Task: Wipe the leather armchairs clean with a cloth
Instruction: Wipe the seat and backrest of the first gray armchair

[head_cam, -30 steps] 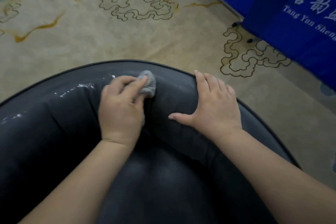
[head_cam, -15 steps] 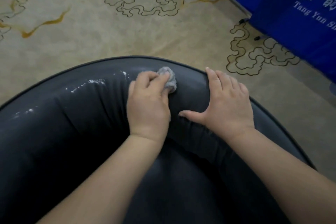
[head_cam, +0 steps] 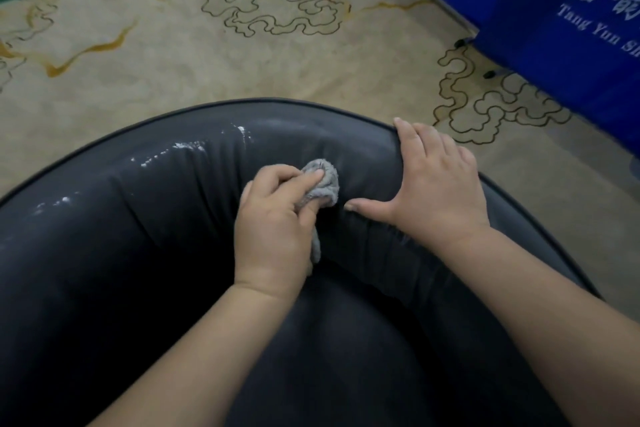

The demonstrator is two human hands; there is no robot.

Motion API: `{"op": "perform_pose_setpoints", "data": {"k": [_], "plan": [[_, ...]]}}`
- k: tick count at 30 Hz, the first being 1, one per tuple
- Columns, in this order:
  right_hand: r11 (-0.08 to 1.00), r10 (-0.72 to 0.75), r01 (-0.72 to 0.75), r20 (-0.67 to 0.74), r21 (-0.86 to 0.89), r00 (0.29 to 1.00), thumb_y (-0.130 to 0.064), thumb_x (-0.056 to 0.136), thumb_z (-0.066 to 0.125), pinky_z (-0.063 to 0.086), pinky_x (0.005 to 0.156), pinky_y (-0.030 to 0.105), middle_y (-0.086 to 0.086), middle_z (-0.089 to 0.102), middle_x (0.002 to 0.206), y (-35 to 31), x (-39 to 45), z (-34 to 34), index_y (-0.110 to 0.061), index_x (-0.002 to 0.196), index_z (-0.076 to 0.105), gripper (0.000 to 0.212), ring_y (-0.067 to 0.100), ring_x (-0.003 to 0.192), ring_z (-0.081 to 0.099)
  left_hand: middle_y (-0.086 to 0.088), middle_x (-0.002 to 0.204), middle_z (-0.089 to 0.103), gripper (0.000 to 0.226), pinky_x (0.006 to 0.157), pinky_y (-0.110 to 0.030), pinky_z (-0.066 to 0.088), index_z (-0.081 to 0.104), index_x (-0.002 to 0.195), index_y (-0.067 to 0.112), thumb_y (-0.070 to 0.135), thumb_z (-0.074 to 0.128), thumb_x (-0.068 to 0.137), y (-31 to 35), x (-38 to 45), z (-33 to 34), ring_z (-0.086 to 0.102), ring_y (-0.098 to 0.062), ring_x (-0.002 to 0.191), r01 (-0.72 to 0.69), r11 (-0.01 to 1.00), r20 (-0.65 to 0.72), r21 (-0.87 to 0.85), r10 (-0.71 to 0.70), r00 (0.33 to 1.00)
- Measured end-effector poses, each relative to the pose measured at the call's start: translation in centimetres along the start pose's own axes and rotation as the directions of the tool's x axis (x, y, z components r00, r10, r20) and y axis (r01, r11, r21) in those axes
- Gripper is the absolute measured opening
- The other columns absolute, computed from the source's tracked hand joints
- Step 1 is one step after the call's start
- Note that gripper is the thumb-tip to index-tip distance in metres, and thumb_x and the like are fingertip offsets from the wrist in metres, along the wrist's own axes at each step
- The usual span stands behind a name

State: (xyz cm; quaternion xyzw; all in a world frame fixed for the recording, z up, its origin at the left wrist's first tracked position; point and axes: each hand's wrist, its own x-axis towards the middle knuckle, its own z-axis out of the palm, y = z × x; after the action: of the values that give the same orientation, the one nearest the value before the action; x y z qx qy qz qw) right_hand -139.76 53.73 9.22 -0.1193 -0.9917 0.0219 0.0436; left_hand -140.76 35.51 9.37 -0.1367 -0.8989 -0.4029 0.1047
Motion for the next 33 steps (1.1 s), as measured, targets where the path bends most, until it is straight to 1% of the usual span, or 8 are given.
{"op": "perform_pose_setpoints", "data": {"k": [4, 10, 12, 15, 16, 21, 28, 33], "plan": [[1.0, 0.0, 0.001, 0.077, -0.018, 0.997, -0.092, 0.045, 0.046, 0.036, 0.097, 0.043, 0.003, 0.042, 0.133, -0.4, 0.6, -0.9, -0.017, 0.143, 0.023, 0.126, 0.026, 0.121, 0.042, 0.004, 0.104, 0.057, 0.028, 0.094, -0.027, 0.042, 0.071, 0.109, 0.019, 0.019, 0.07, 0.081, -1.8, 2.9, -2.1, 0.056, -0.022, 0.099, 0.015, 0.998, -0.187, 0.059, -0.004, 0.982], [0.995, -0.101, 0.102, 0.098, -0.011, 0.99, -0.091, 0.044, 0.054, 0.022, 0.113, 0.047, 0.008, 0.033, 0.143, -3.4, 2.0, -1.0, -0.011, 0.147, 0.015, 0.136, 0.029, 0.134, 0.029, -0.002, 0.105, 0.064, 0.028, 0.086, -0.001, 0.024, 0.073, 0.107, 0.018, 0.01, 0.07, 0.081, -2.7, 0.3, -2.3, 0.055, -0.028, 0.093, 0.019, 0.983, 0.005, 0.183, -0.02, 1.0], [0.987, -0.161, 0.161, 0.088, 0.012, 0.983, -0.09, 0.046, 0.055, 0.021, 0.114, 0.044, 0.007, 0.032, 0.145, -4.7, 3.0, -0.9, -0.011, 0.148, 0.015, 0.135, 0.027, 0.135, 0.028, 0.001, 0.104, 0.064, 0.027, 0.088, -0.005, 0.029, 0.073, 0.105, 0.019, 0.009, 0.07, 0.079, -2.8, 0.6, -3.2, 0.055, -0.027, 0.093, -0.008, 0.985, 0.007, 0.175, 0.006, 1.0], [0.966, -0.258, 0.255, 0.078, 0.041, 0.963, -0.09, 0.046, 0.055, 0.023, 0.113, 0.042, 0.007, 0.033, 0.145, -7.1, 4.8, -0.8, -0.01, 0.148, 0.016, 0.135, 0.026, 0.135, 0.03, -0.002, 0.106, 0.062, 0.026, 0.093, -0.033, 0.045, 0.072, 0.108, 0.017, 0.015, 0.067, 0.082, -3.7, 3.7, -4.6, 0.057, -0.028, 0.097, 0.007, 0.989, -0.112, 0.15, 0.01, 0.994], [0.959, -0.284, 0.282, 0.071, 0.04, 0.956, -0.091, 0.044, 0.054, 0.025, 0.111, 0.042, 0.007, 0.035, 0.144, -7.9, 5.4, -0.7, -0.01, 0.147, 0.017, 0.136, 0.027, 0.134, 0.032, -0.003, 0.107, 0.062, 0.026, 0.093, -0.035, 0.045, 0.071, 0.11, 0.017, 0.016, 0.067, 0.084, -3.9, 4.6, -4.8, 0.057, -0.028, 0.099, 0.031, 0.988, -0.135, 0.154, -0.01, 0.991], [0.947, -0.318, 0.318, 0.005, 0.04, 0.948, -0.093, 0.043, 0.047, 0.031, 0.102, 0.04, 0.004, 0.042, 0.136, -9.6, 6.3, 0.1, -0.015, 0.146, 0.023, 0.132, 0.026, 0.125, 0.04, -0.004, 0.103, 0.065, 0.026, 0.083, -0.013, 0.029, 0.073, 0.107, 0.014, 0.01, 0.07, 0.081, -4.5, 2.0, -4.4, 0.055, -0.031, 0.091, 0.04, 0.968, -0.073, 0.249, -0.022, 0.997], [0.958, -0.282, 0.283, -0.03, 0.038, 0.959, -0.096, 0.039, 0.039, 0.03, 0.104, 0.039, 0.002, 0.044, 0.134, -9.5, 6.1, 0.6, -0.018, 0.146, 0.025, 0.132, 0.024, 0.124, 0.04, -0.003, 0.111, 0.064, 0.032, 0.089, -0.025, 0.037, 0.069, 0.115, 0.019, 0.012, 0.063, 0.085, -5.0, 7.1, -5.0, 0.054, -0.03, 0.1, 0.048, 0.958, -0.131, 0.282, -0.012, 0.991], [0.957, -0.286, 0.287, -0.021, 0.049, 0.958, -0.091, 0.044, 0.045, 0.028, 0.105, 0.039, 0.002, 0.042, 0.136, -9.4, 6.2, 0.7, -0.019, 0.147, 0.023, 0.128, 0.023, 0.126, 0.038, -0.005, 0.104, 0.068, 0.027, 0.079, -0.021, 0.034, 0.073, 0.104, 0.012, 0.003, 0.068, 0.079, -4.9, 2.1, -4.7, 0.055, -0.033, 0.082, -0.038, 0.95, -0.028, 0.31, 0.049, 0.998]]}}
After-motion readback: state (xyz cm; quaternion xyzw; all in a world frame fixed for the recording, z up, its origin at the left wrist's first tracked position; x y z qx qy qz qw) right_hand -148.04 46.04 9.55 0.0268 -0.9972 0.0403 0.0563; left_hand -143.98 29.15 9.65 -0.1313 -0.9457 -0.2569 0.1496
